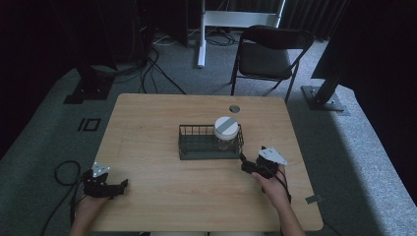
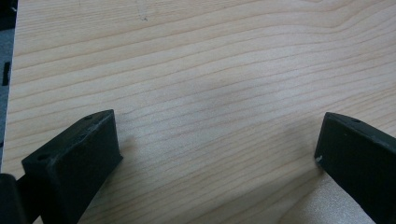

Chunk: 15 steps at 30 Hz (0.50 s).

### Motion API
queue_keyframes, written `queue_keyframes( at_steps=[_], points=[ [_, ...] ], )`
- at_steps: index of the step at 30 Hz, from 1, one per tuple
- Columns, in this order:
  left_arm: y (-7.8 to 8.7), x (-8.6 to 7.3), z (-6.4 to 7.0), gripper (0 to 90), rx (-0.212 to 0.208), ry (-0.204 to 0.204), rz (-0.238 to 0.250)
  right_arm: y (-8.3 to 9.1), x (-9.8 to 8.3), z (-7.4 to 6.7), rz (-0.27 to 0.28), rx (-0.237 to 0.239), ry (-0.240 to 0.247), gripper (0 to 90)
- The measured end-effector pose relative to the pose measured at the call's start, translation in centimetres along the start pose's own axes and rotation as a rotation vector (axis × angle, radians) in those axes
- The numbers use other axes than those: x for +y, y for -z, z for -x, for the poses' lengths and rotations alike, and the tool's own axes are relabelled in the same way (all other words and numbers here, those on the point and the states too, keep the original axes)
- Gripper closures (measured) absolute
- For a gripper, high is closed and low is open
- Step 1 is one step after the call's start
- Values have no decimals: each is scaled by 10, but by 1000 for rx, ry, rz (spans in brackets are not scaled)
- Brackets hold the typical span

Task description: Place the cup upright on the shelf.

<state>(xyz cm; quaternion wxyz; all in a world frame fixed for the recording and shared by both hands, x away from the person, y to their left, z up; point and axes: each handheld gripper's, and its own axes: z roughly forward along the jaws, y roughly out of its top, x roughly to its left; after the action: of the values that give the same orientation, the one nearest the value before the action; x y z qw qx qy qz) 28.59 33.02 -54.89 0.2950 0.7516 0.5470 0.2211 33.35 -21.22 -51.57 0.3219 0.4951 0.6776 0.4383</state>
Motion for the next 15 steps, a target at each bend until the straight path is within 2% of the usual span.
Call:
queue_keyframes(
  at_steps=[9,15],
  points=[
    [0,0,0,1,0,0,0,4,-14,17,-39,-25,-32,117],
    [0,0,0,1,0,0,0,8,-19,27,-61,-54,-31,118]
  ],
)
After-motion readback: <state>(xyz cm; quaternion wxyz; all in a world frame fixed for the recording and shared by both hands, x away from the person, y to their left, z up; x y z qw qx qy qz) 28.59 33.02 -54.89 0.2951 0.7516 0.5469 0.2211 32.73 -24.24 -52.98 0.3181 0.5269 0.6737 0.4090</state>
